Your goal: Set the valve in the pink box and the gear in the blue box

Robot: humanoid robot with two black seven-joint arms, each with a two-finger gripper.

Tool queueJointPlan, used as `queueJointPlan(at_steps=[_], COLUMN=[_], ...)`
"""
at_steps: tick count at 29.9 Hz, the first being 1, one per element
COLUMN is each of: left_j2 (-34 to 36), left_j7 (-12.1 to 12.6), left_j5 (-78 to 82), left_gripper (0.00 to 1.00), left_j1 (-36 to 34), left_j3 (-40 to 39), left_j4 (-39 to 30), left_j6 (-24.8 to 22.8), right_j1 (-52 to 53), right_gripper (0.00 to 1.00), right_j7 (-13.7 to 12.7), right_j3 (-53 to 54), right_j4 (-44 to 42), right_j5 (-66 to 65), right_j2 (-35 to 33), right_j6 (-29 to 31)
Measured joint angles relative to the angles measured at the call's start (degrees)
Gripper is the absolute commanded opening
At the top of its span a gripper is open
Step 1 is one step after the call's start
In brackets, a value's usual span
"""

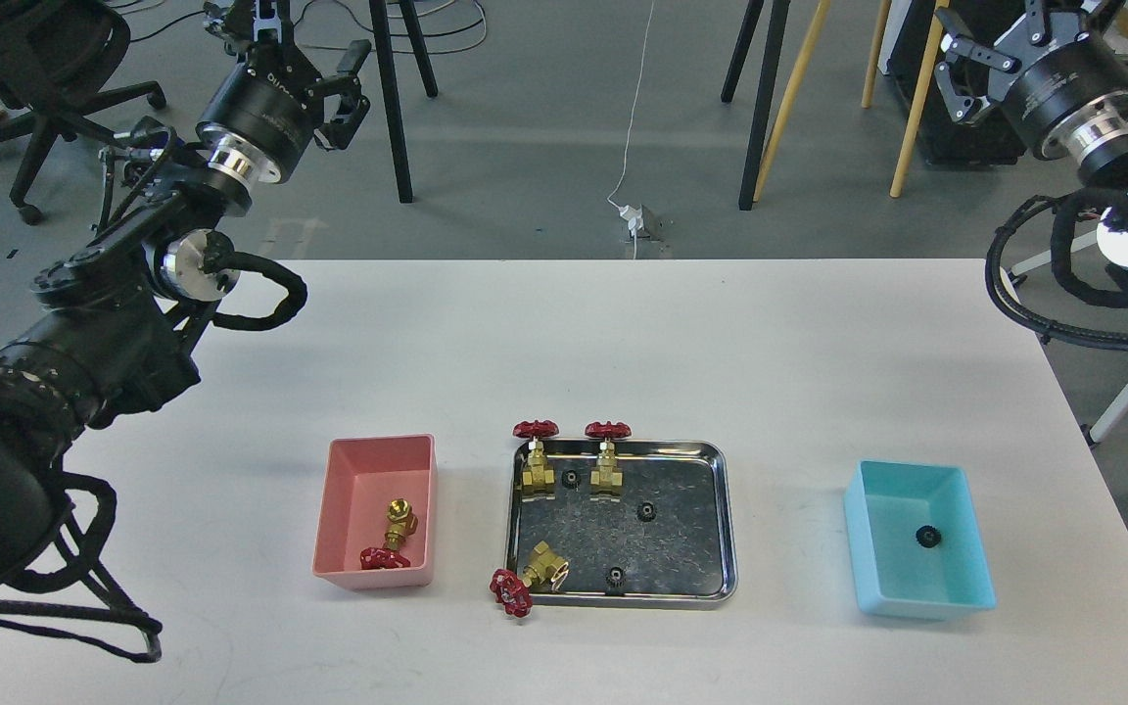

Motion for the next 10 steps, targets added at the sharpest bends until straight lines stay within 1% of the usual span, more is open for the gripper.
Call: queueJointPlan(at_steps=[4, 10], left_j2=[-0.2, -1.0], left_j7=[0.0, 0.0], left_j5=[0.0, -0.1], left_gripper=[0.91, 0.91], left_j1=[0.4, 1.0], left_j3=[0.0, -0.2], left_j4=[0.4, 0.3], left_j6=[0.0, 0.0], right_j1=[-1.8, -2.3], right_gripper=[1.0, 1.0], right_j7=[-0.2, -0.1], right_j3=[0.3, 1.3], right_j4=[-0.8, -1.6], right_j5=[-0.9, -1.1], right_j2=[3.2, 3.9], right_j6=[0.0, 0.0])
